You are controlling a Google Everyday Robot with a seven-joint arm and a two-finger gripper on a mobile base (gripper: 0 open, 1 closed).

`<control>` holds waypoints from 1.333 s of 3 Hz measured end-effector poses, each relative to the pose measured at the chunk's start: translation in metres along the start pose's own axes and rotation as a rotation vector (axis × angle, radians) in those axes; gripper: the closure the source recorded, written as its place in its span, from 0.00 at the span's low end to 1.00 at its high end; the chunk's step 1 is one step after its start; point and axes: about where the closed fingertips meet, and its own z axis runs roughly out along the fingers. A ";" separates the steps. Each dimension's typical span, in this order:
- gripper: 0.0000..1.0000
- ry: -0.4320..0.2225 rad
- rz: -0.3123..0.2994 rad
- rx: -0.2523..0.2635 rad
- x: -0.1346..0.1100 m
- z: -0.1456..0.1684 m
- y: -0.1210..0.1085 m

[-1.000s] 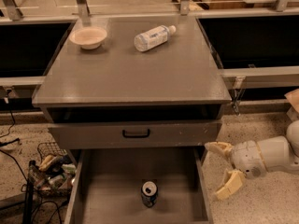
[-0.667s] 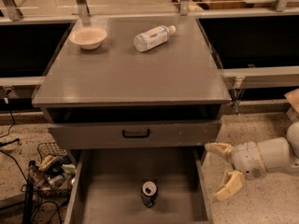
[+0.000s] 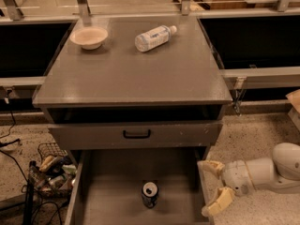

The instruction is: Pick pepsi can from middle drawer and place on counter

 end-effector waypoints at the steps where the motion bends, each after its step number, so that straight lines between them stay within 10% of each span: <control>1: 0.00 -0.012 0.038 -0.026 0.023 0.019 -0.007; 3: 0.00 -0.046 0.044 -0.021 0.028 0.029 -0.012; 4: 0.00 -0.111 0.019 0.056 0.019 0.047 -0.059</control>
Offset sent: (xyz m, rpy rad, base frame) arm -0.0019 0.0063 -0.0297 0.0219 0.0420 0.0002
